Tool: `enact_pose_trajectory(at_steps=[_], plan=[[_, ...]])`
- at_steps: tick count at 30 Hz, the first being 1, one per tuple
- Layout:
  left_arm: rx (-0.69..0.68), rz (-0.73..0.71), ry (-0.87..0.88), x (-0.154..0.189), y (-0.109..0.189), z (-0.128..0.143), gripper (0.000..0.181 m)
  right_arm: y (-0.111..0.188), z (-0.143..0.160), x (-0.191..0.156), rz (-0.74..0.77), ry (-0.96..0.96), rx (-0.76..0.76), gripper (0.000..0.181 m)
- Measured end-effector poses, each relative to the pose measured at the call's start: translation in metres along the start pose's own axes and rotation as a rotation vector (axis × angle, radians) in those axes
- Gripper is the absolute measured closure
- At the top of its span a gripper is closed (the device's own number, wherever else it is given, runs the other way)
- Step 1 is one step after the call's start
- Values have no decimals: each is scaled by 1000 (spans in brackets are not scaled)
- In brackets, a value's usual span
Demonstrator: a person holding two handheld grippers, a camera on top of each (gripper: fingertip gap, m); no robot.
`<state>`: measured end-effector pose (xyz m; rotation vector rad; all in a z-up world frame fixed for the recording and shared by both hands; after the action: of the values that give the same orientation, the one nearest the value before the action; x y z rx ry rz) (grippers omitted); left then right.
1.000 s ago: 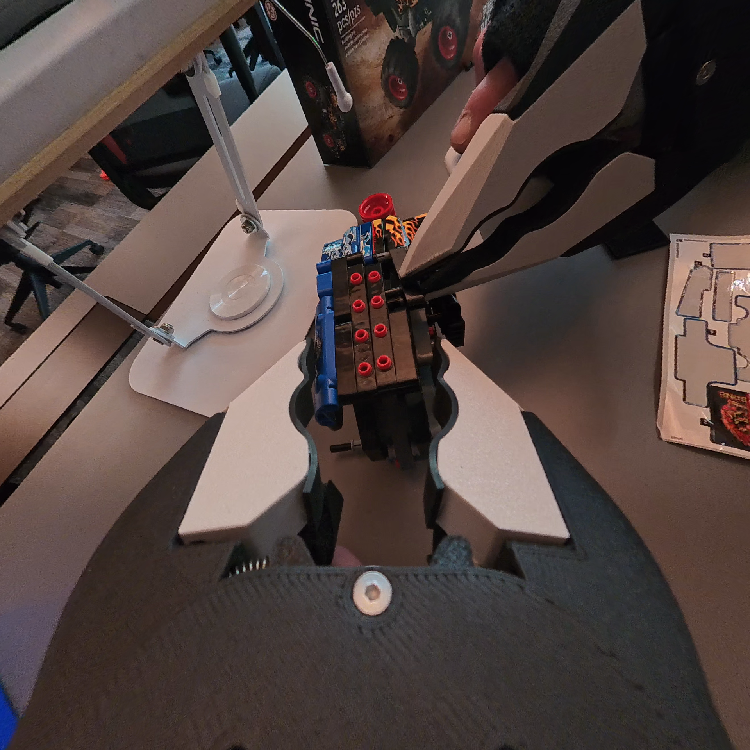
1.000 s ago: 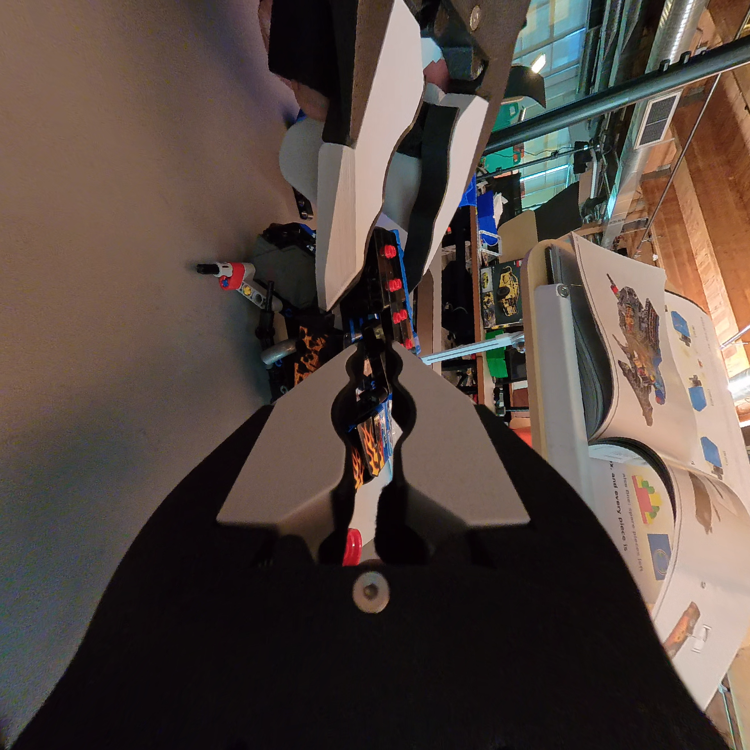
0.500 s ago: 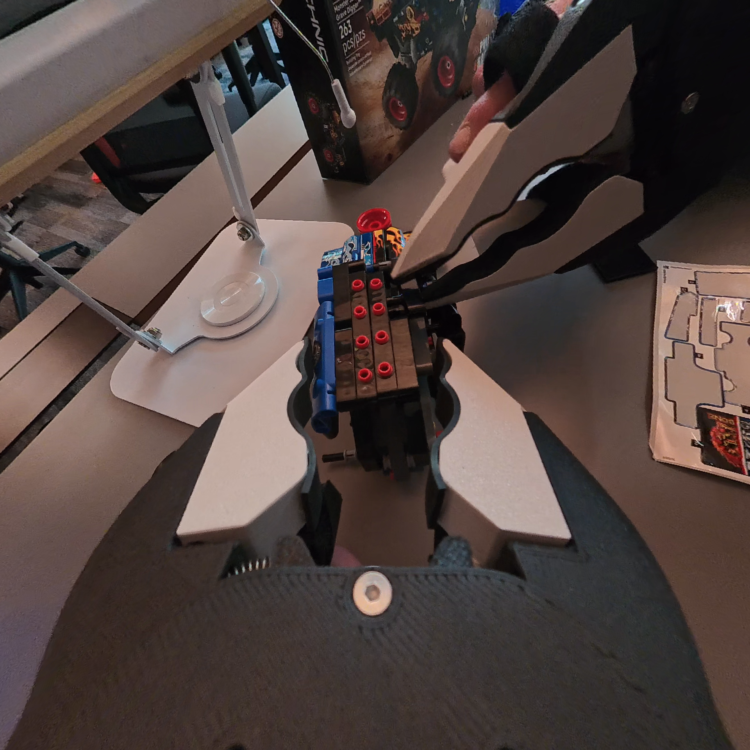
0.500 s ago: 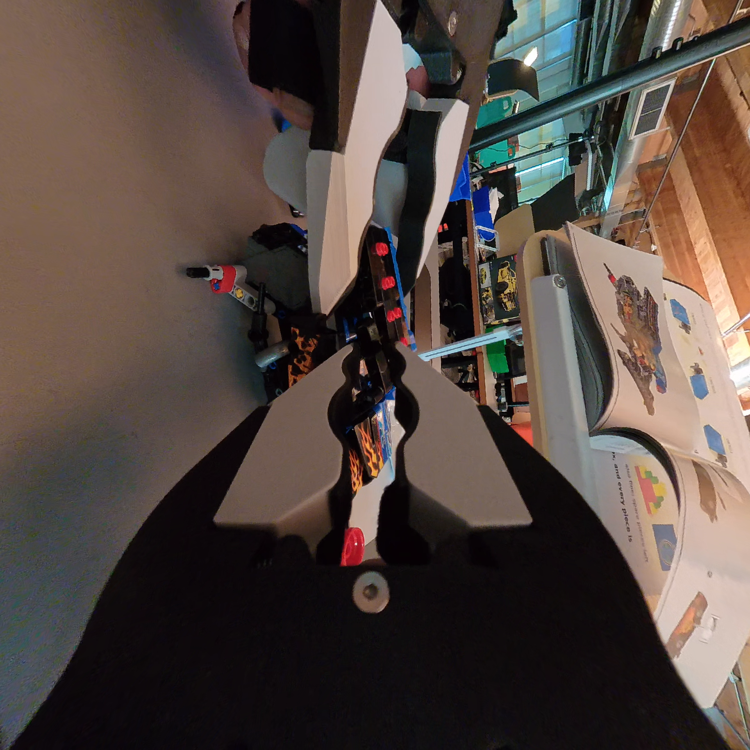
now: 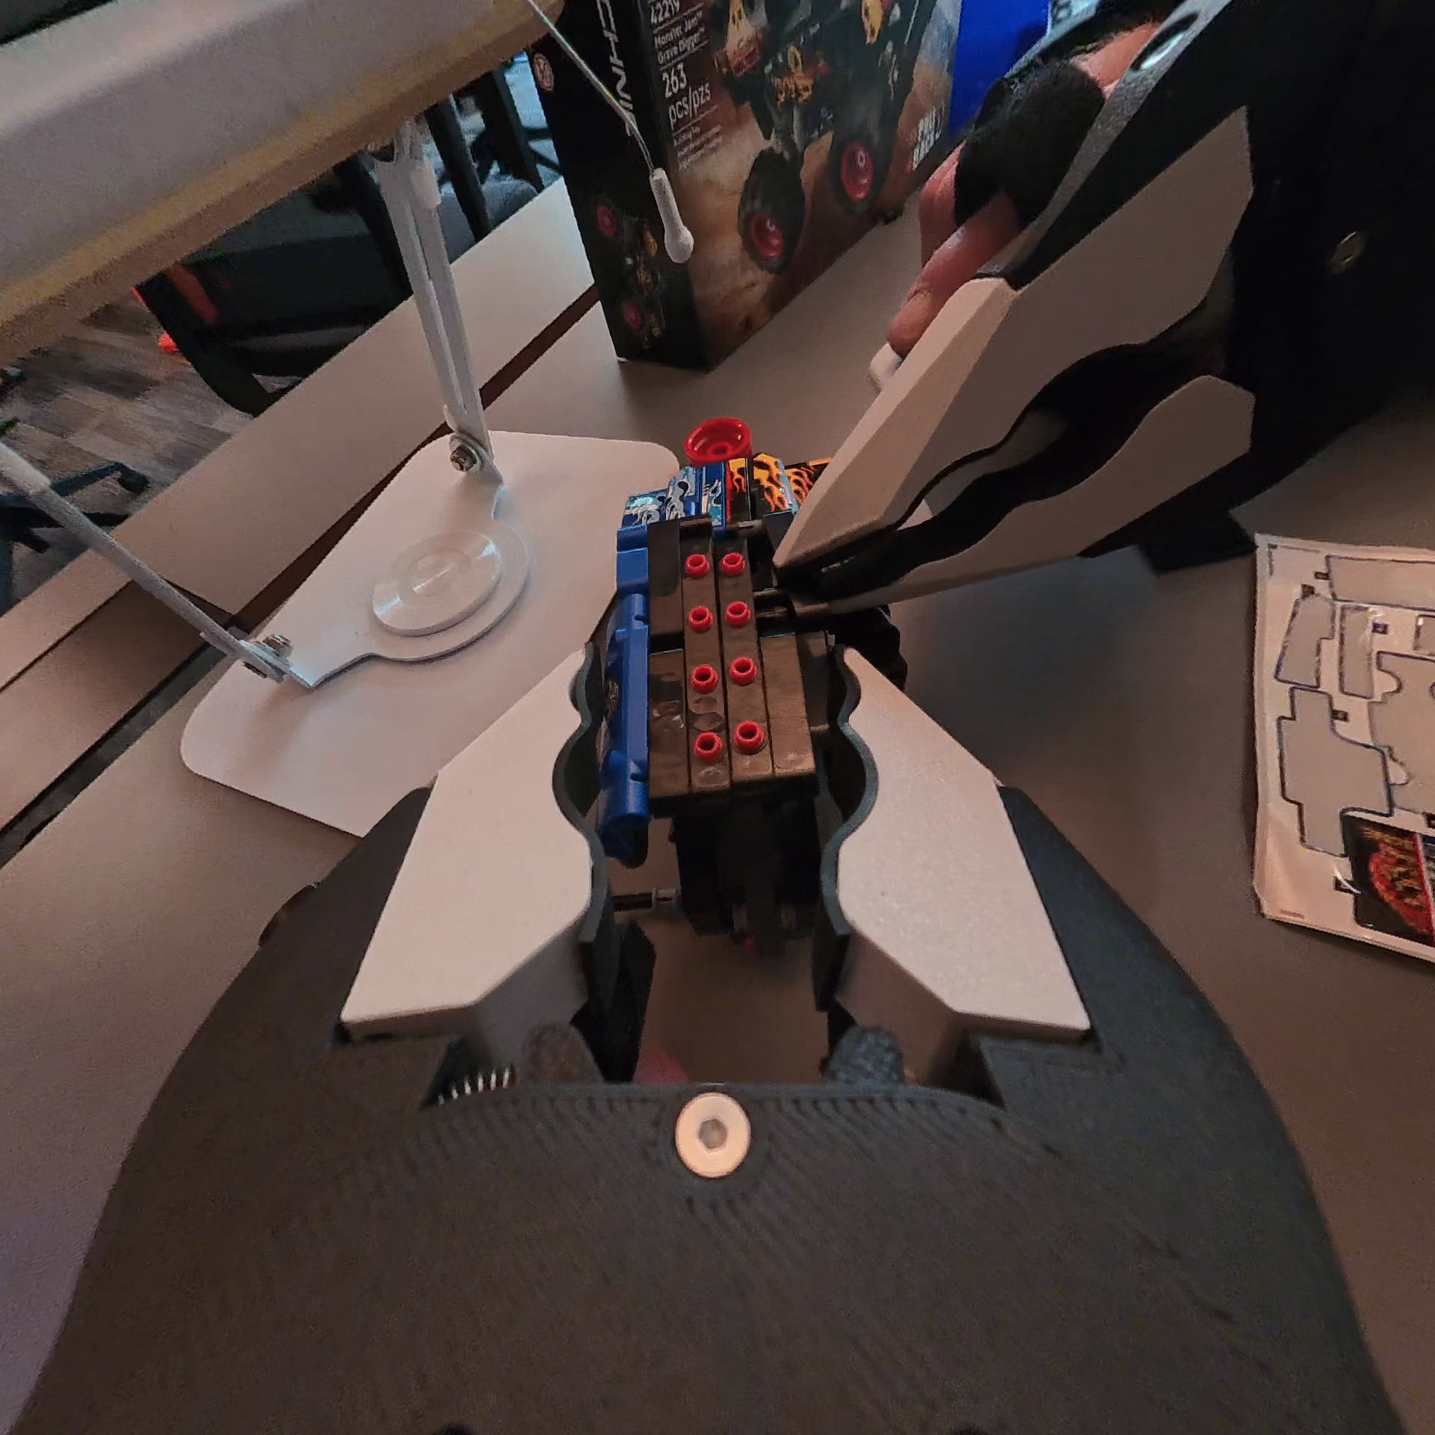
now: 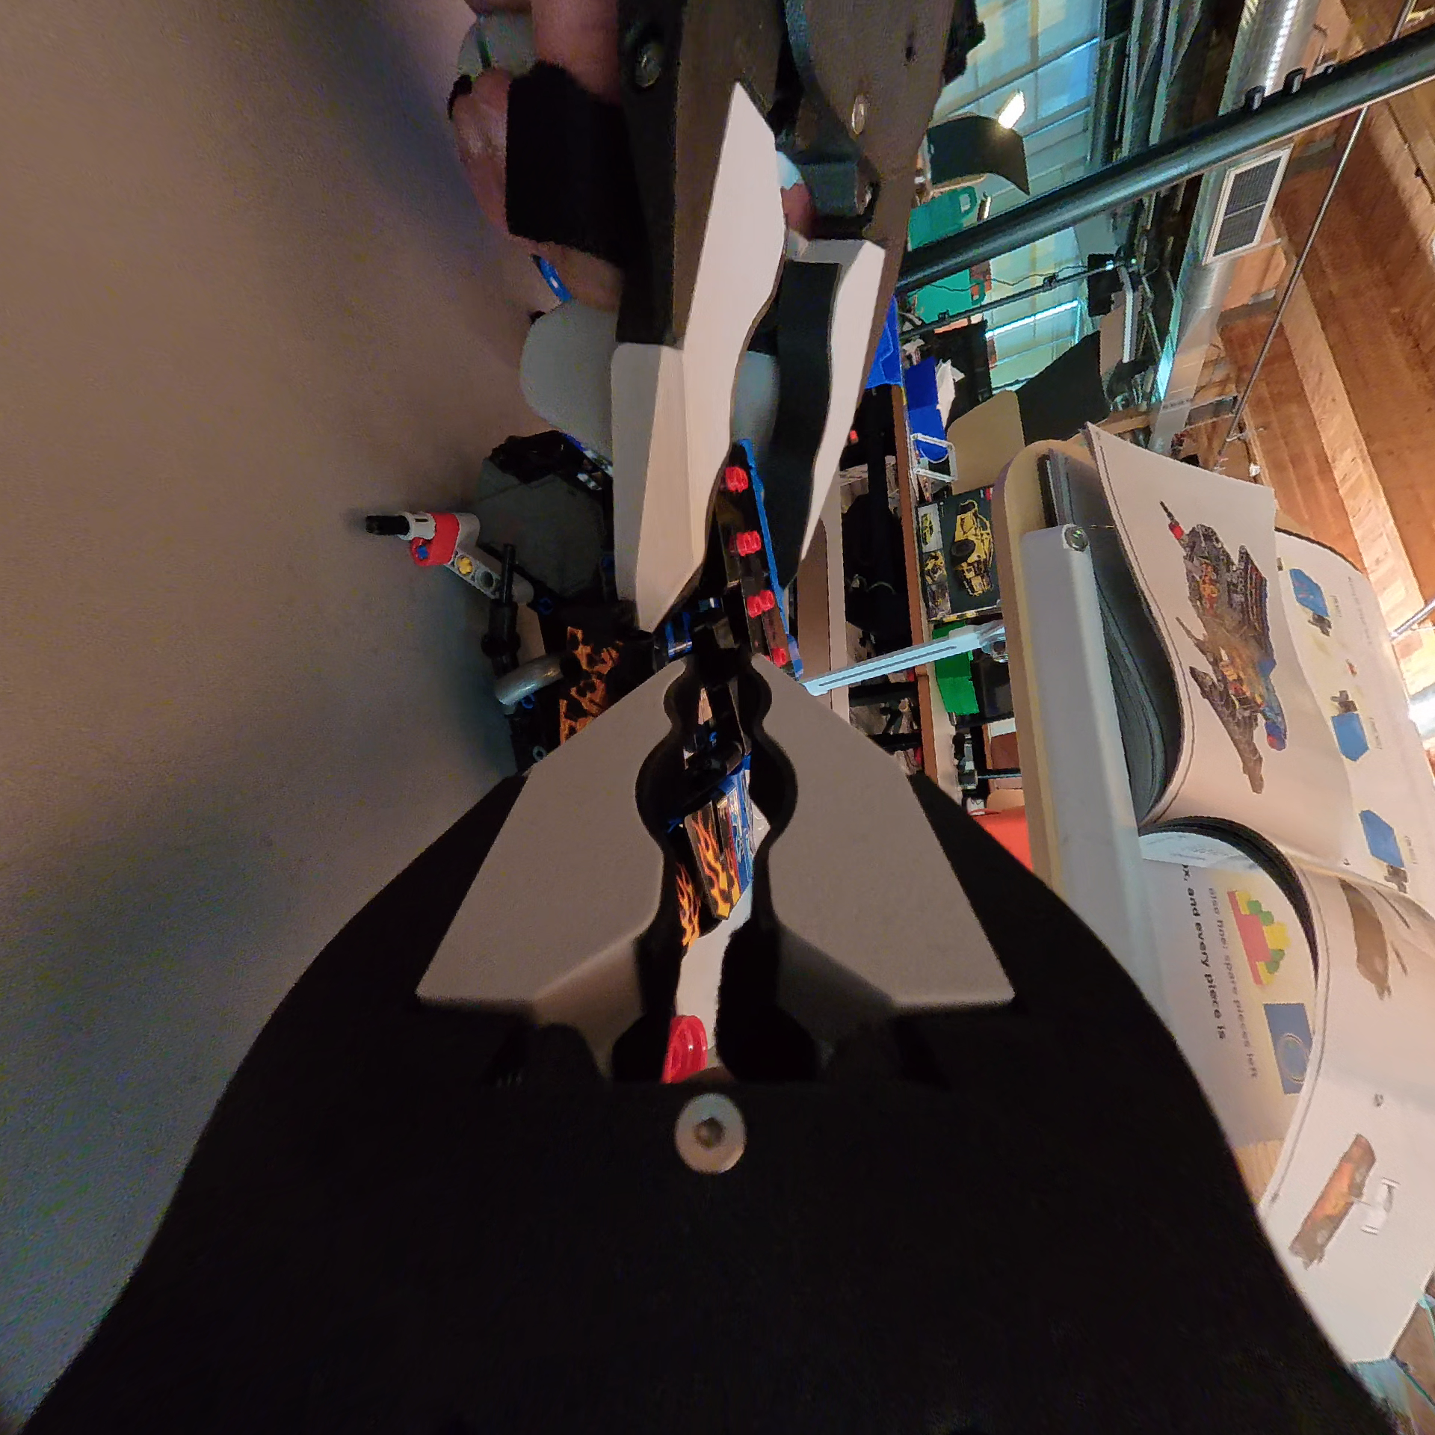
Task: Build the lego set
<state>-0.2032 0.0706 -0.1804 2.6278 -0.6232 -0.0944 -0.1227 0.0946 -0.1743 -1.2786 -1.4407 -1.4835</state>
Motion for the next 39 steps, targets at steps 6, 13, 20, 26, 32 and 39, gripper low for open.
enact_pose_trajectory(at_steps=[6,13,20,26,32,39], plan=[[4,5,12,-2,0,-1,128,0,0,0,6,-14,-2,175],[5,-14,16,-1,-1,-1,129,0,-1,0,5,26,-29,175],[5,-29,19,-1,-2,-2,129,0,-3,0,1,26,-46,175],[4,-42,7,-1,-2,-2,130,0,-1,0,5,-6,-37,176],[1,-67,-24,4,-6,-4,132,-1,0,2,-10,-13,-85,176],[-14,-101,-42,3,-7,-5,132,-4,2,4,-38,-28,-100,176]])
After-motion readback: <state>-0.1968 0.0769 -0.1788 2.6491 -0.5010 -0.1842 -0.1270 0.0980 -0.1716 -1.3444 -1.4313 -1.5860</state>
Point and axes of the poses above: each gripper's, where its closed fingertips meet, y back along the fingers, z out of its underside, x = y × z across the jaws, the point moved 5 cm from there along y, back along the fingers, and after that the axes turned 14 degrees about y, right-handed, at the moved point
